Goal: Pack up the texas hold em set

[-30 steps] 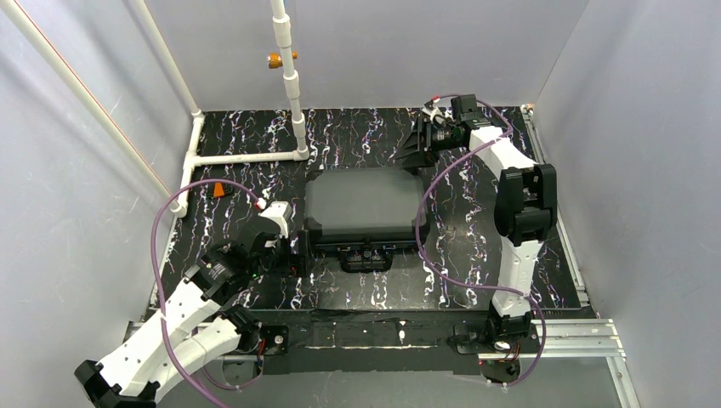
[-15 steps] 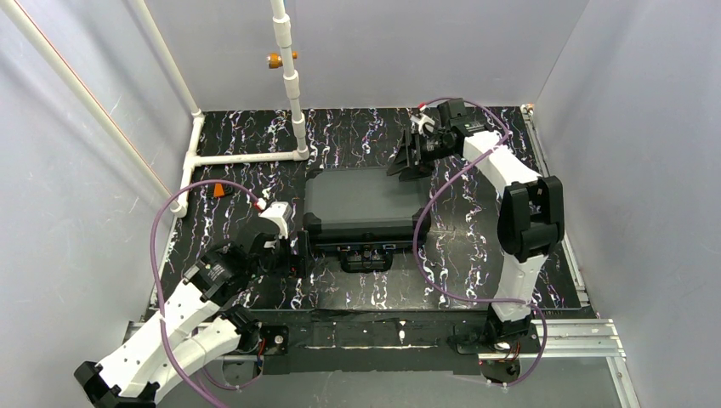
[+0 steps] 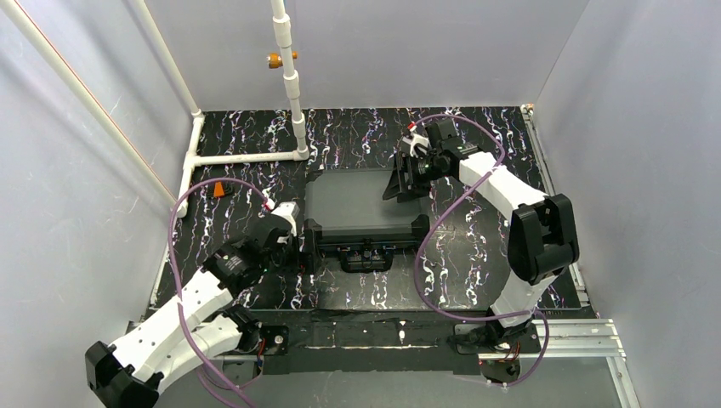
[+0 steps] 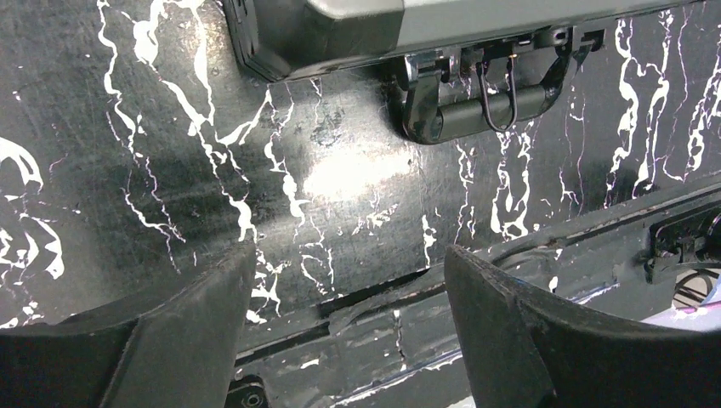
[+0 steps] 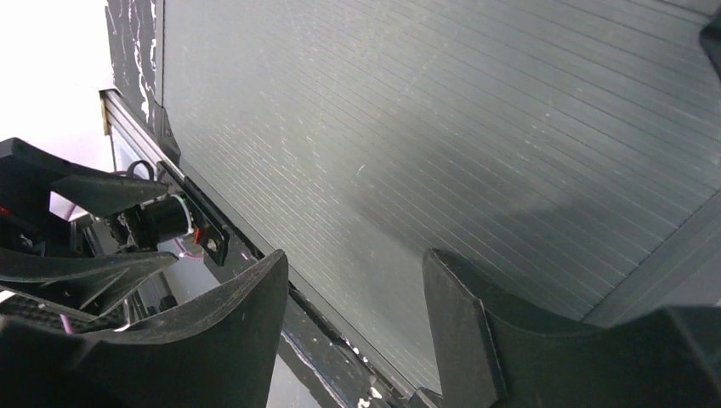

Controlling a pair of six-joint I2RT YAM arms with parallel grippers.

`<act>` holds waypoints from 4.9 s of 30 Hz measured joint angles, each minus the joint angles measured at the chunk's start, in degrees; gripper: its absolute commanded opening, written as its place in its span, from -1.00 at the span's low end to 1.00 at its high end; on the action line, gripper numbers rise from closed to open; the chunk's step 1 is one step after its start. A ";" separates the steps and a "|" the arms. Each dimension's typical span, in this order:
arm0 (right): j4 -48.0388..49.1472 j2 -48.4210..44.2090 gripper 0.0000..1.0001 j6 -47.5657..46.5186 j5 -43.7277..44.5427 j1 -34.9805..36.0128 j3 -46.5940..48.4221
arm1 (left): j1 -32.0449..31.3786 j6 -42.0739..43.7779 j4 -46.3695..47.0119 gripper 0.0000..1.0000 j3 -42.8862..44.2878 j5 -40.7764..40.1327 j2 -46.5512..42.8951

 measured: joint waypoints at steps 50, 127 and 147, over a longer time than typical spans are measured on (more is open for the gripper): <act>18.86 -19.19 0.43 5.84 24.28 7.69 -23.93 | 6.99 10.38 20.65 0.33 12.59 1.14 47.36; 26.23 -0.90 -0.97 7.21 7.10 10.10 -12.74 | 0.55 -6.60 40.68 -0.78 0.04 12.90 43.41; 31.85 -3.74 -0.97 7.06 9.49 10.34 -18.08 | -0.68 -6.84 40.61 -0.81 4.81 12.74 48.06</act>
